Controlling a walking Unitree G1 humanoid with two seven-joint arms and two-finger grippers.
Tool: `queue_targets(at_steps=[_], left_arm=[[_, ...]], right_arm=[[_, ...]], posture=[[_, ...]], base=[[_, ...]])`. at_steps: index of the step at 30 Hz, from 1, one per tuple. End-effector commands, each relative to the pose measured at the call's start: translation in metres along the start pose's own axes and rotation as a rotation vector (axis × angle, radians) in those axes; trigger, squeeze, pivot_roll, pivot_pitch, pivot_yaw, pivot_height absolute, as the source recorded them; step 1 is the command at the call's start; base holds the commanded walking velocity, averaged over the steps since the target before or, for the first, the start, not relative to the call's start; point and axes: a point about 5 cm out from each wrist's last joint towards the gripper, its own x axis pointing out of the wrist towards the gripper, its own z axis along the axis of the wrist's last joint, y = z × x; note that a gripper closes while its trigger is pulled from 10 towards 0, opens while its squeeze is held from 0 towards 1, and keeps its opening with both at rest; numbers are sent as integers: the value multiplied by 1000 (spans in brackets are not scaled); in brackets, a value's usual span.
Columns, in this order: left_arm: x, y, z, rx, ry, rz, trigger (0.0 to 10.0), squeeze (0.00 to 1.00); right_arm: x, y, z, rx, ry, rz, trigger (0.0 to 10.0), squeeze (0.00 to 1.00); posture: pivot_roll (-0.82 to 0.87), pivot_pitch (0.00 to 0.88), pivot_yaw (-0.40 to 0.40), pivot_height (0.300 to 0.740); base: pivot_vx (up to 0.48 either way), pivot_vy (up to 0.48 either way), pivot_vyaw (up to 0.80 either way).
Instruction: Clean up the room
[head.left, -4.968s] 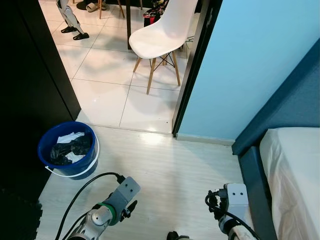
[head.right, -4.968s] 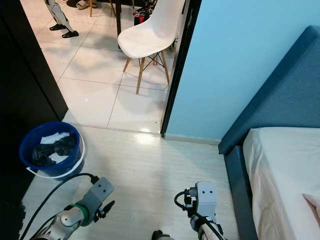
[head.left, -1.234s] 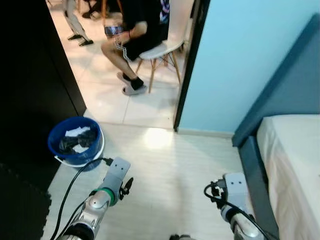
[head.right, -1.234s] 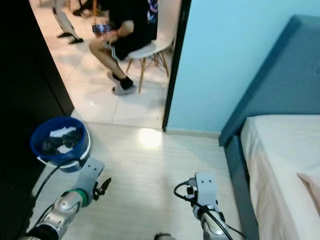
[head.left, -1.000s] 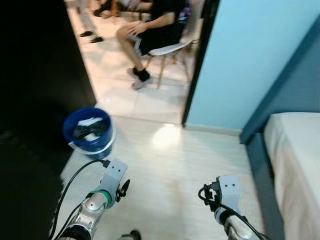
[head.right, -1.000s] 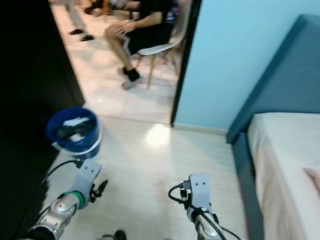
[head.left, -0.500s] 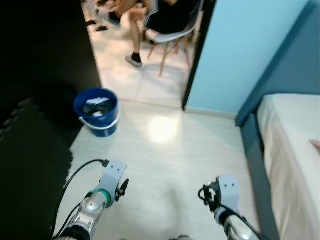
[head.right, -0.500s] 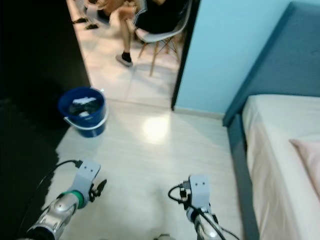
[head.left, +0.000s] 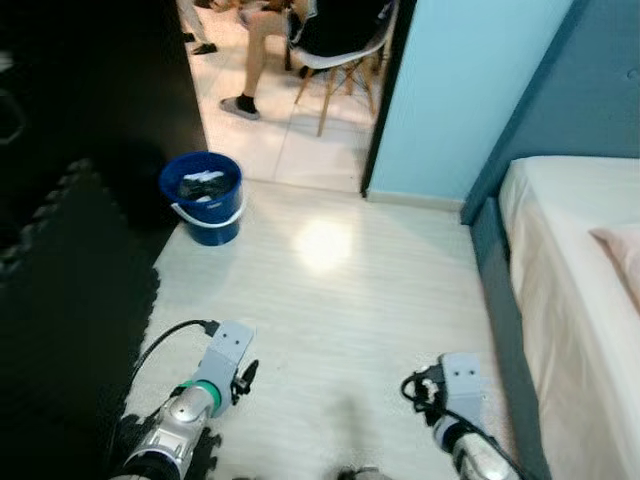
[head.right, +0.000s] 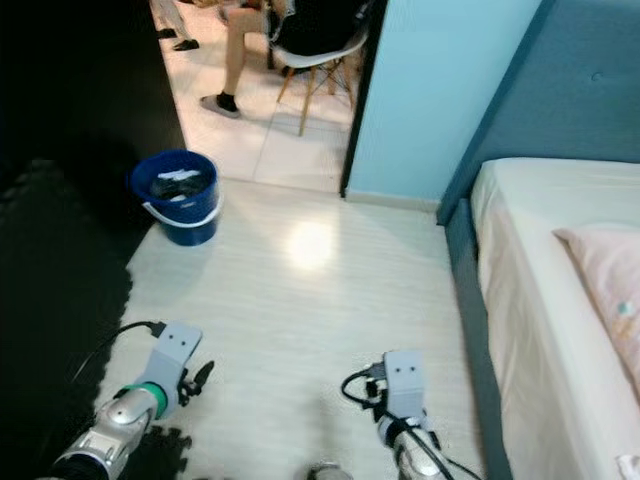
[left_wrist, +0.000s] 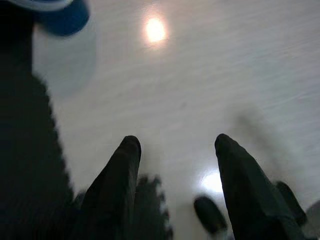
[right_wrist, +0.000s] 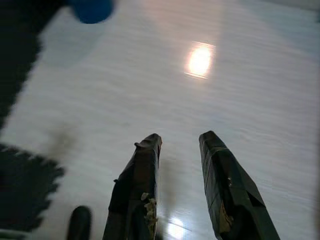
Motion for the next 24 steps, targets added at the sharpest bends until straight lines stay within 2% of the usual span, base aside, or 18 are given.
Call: queue_targets(at_steps=[1,5,24], left_arm=[[-2,-6,-9,-7,45,-26,10000,0],[-2,-6,-11,-8,68,-26,10000,0],[-1,-1,-7,3,44,11,10000,0]], right_arm=[[-5,-7,-7,21,30,-27,10000,0],[-4,-7,-7,21,34,-25,10000,0],[-3,-5,-8,20,36,-13,10000,0]], posture=[[-30,102,42,722],[-30,102,42,722],[-26,92,47,722]], base=[[0,0,-800],[0,0,-800],[0,0,-800]])
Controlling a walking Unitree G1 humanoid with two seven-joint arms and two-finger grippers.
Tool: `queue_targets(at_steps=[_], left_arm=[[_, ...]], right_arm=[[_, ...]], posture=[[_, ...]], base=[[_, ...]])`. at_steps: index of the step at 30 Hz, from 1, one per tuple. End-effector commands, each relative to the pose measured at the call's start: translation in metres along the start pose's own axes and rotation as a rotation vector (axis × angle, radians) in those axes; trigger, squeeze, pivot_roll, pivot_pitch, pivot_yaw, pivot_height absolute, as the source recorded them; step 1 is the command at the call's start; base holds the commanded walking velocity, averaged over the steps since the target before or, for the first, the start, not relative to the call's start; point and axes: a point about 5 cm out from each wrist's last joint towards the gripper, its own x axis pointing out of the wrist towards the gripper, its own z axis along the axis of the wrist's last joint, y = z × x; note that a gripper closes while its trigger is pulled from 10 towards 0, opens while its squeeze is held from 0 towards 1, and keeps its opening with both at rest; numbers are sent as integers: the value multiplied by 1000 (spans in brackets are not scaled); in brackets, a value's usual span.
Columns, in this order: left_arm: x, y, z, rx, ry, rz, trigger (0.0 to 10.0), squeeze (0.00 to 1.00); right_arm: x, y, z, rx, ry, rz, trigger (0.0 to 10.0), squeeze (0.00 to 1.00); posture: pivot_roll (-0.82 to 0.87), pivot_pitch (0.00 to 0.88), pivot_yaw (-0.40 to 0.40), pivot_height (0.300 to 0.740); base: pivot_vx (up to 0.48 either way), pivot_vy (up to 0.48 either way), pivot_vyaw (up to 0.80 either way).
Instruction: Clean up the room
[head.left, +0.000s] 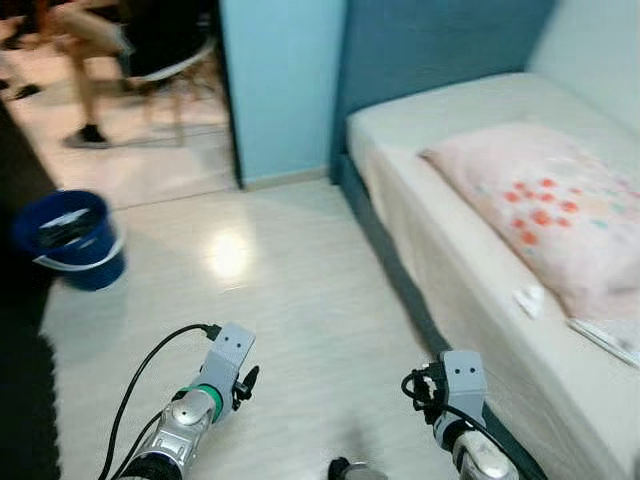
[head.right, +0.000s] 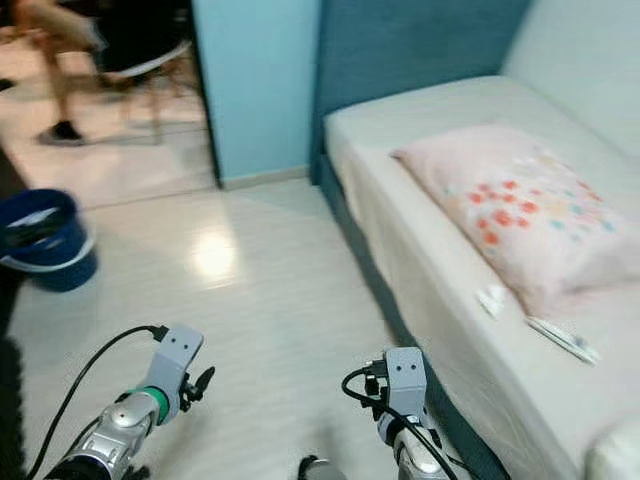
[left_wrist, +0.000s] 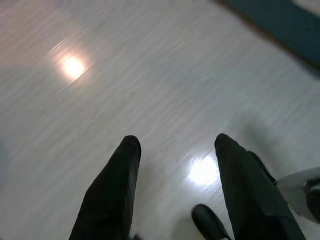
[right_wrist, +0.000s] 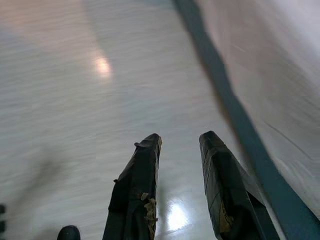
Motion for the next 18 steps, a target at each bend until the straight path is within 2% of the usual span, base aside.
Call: queue_targets(at_steps=[1,8,10,18], left_arm=[[-2,-1,-5,7,16,-2,10000,0],[-2,0,-5,14,11,9,10000,0],[-2,1,-4,25,3,14,10000,0],[-2,1,-4,35,-3,40,10000,0]], right_arm=[[-4,0,-8,8,36,-1,10000,0],[-4,0,-9,11,36,-2,10000,0],[-4,0,-8,10,34,-2,10000,0],[-4,1,-6,0,13,8,10000,0]], posture=[[-26,92,47,722],[-26,92,47,722],[-25,96,49,722],[-25,96,49,722]], base=[[0,0,-800],[0,0,-800],[368,0,-788],[464,0,0]])
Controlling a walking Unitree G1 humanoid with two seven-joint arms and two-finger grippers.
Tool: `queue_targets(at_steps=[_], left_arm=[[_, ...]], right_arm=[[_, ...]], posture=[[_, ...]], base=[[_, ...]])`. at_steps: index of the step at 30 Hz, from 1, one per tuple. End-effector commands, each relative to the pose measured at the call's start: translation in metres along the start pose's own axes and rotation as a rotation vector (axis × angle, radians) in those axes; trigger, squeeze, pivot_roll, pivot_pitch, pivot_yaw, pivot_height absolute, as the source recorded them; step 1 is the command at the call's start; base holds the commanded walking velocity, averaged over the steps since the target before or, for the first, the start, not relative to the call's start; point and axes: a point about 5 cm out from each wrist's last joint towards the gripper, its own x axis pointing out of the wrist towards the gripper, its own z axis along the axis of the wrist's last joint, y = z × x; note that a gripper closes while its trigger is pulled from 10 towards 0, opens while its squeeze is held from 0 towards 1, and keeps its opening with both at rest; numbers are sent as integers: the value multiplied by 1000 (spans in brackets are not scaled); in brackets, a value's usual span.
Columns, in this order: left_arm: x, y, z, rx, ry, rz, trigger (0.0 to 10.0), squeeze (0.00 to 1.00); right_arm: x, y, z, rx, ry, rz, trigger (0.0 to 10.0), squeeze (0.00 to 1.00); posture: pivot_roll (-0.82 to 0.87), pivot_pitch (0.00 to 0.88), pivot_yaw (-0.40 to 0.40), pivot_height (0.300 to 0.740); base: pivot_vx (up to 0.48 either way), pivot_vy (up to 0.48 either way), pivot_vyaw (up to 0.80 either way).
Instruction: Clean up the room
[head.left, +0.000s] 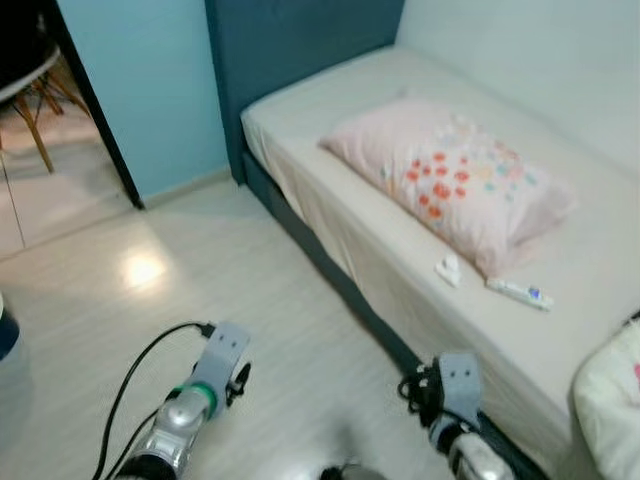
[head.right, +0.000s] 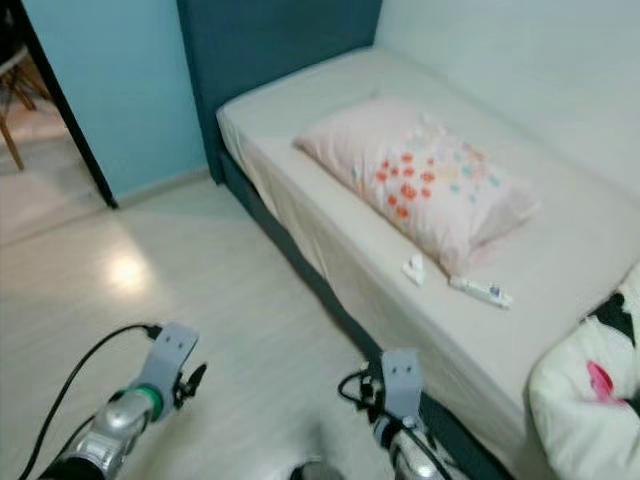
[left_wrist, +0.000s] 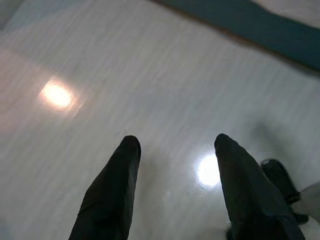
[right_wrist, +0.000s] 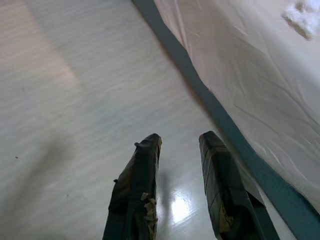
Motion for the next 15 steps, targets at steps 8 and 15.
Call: queue_targets(at_steps=[8,15], left_arm=[[0,-7,-2,5,5,-10,10000,0],[0,-6,-2,10,6,12,10000,0]], right_arm=[[-3,-3,-2,-1,0,-6,10000,0],[-3,-1,-3,-14,8,20,10000,0]], posture=[[-27,103,49,722],[-26,107,48,722]], base=[[465,0,0],[465,0,0]])
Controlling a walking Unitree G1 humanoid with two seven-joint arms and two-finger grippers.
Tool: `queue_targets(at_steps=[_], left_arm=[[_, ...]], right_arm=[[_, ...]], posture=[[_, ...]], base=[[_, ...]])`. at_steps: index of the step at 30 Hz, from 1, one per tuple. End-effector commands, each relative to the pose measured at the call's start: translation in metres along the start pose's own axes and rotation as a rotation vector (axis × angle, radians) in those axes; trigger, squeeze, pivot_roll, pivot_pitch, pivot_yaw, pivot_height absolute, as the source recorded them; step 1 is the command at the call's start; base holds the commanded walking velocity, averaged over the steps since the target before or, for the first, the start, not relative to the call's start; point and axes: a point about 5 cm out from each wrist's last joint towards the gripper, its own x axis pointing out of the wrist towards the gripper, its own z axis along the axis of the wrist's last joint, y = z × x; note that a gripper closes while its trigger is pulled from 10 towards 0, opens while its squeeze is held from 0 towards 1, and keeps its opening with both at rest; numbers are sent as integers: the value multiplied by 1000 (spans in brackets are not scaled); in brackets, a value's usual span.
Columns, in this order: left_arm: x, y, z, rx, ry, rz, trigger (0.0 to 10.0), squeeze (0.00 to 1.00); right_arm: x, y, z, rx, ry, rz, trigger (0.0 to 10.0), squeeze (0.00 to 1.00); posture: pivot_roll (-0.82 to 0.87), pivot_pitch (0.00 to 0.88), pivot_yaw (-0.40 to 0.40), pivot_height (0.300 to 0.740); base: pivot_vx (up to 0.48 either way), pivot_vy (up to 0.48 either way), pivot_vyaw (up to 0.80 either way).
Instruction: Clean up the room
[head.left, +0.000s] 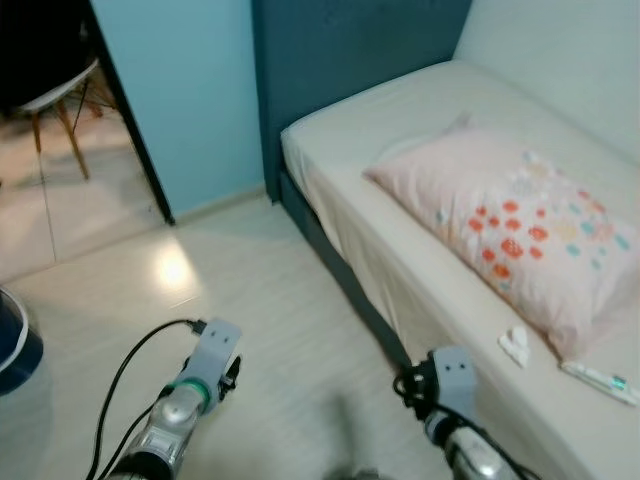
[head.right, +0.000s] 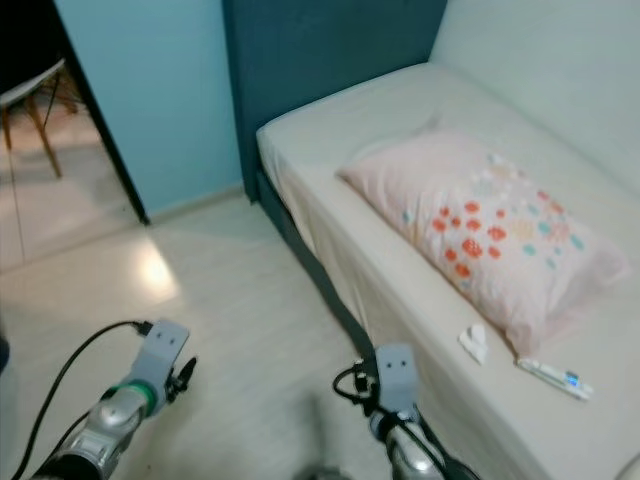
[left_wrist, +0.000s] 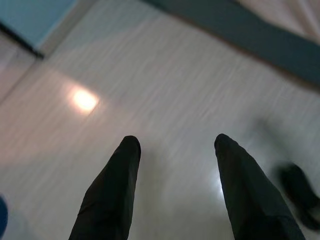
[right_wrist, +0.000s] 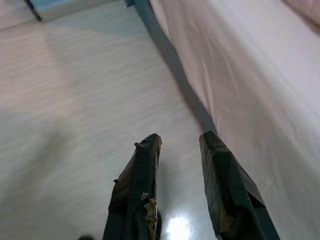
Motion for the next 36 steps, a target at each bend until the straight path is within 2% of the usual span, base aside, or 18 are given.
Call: queue_targets(at_steps=[1,28,36], left_arm=[[-4,-7,-13,6,46,-18,10000,0],[-3,-5,-10,13,39,-10,10000,0],[-2,-5,-9,14,37,-10,10000,0]], right_arm=[[-3,0,-6,-2,31,6,10000,0],[-2,0,-7,26,32,-10,10000,0],[-2,-1,-7,42,35,-19,10000,0]], posture=[[-26,107,48,722],[-24,107,54,722],[-26,106,54,722]], base=[[465,0,0],[465,0,0],[465,0,-694]])
